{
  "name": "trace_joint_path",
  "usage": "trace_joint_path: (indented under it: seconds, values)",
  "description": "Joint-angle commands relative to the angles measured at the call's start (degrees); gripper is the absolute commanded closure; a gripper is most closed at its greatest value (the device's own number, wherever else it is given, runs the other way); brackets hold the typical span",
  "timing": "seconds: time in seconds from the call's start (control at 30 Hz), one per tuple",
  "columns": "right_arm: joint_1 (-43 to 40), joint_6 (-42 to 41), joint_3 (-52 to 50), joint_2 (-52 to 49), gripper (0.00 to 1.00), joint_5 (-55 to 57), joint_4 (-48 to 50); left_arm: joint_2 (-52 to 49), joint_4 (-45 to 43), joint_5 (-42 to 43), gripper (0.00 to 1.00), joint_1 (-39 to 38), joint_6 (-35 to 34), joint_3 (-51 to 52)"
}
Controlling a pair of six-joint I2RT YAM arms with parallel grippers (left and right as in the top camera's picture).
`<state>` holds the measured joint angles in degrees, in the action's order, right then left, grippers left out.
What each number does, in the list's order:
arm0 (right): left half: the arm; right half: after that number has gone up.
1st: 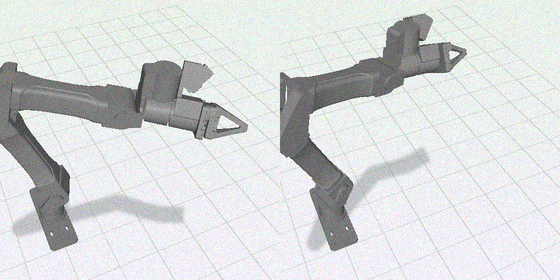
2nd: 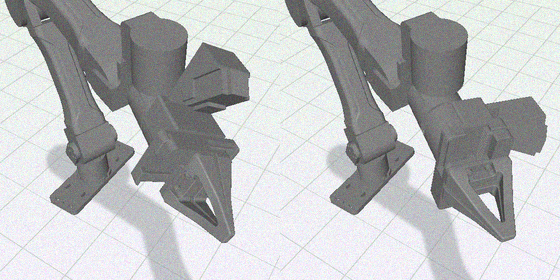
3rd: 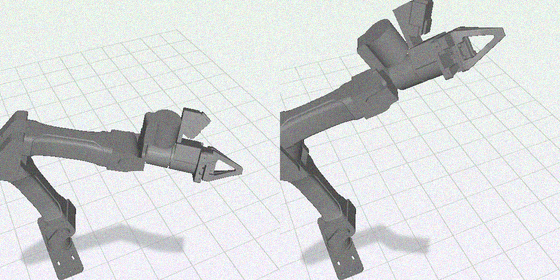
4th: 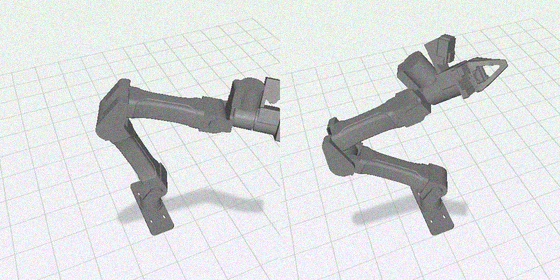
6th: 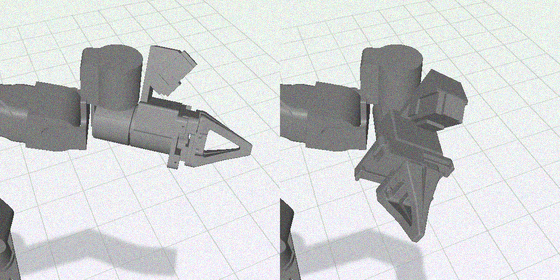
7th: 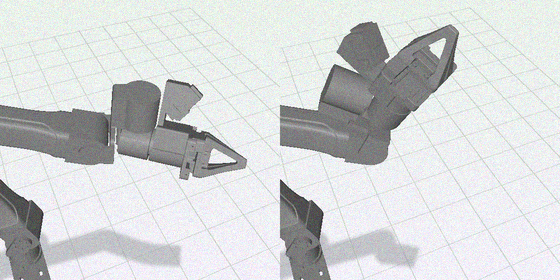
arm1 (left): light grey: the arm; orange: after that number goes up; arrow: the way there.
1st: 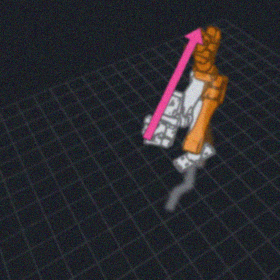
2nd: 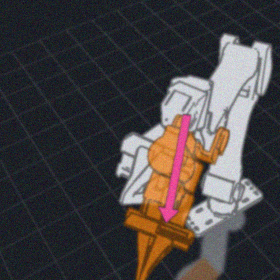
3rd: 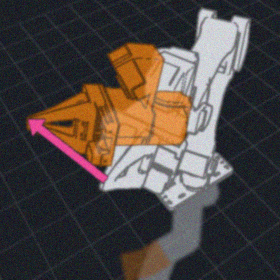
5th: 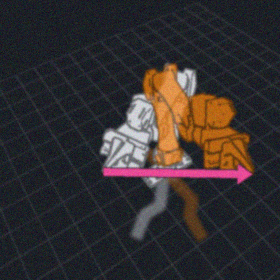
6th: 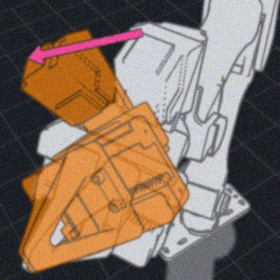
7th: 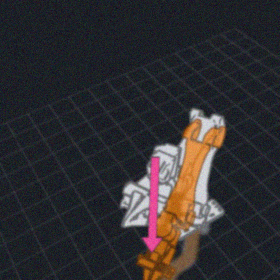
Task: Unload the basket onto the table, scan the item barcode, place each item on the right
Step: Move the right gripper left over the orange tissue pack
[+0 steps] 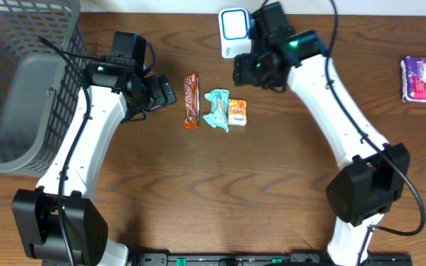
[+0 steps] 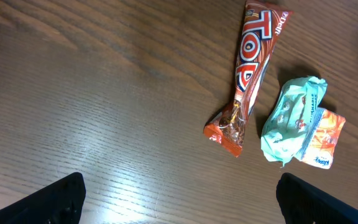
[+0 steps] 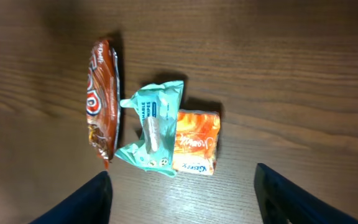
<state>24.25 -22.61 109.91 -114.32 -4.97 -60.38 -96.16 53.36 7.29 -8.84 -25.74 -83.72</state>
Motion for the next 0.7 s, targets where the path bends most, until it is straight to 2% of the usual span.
trace_joint_path:
  seconds: [0.0,0.27,0.5,0.6,0.67]
  values:
    - [3.15,-3.54,-0.28,-1.55,0.36,8.7,-0.31,-0.02,0.15,-0.72,0.02,0.04,-0.09,-0.5]
    - [7.56,-3.72,-0.59,-4.26,0.32,13.73,-0.31,-0.02,0.13,-0.72,0.02,0.04,-0.07,-0.5]
    - [9.05,-3.63,-0.66,-5.29,0.28,13.9,-0.94,-0.02,0.13,-0.72,0.02,0.04,-0.07,-0.5]
    - [9.07,-3.48,-0.68,-5.44,0.32,13.94,-1.01,-0.02,0.13,-0.72,0.02,0.04,-0.07,-0.5]
    - [9.07,-3.48,-0.9,-5.62,0.39,13.99,-0.81,-0.02,0.13,-0.72,0.02,0.04,-0.07,-0.5]
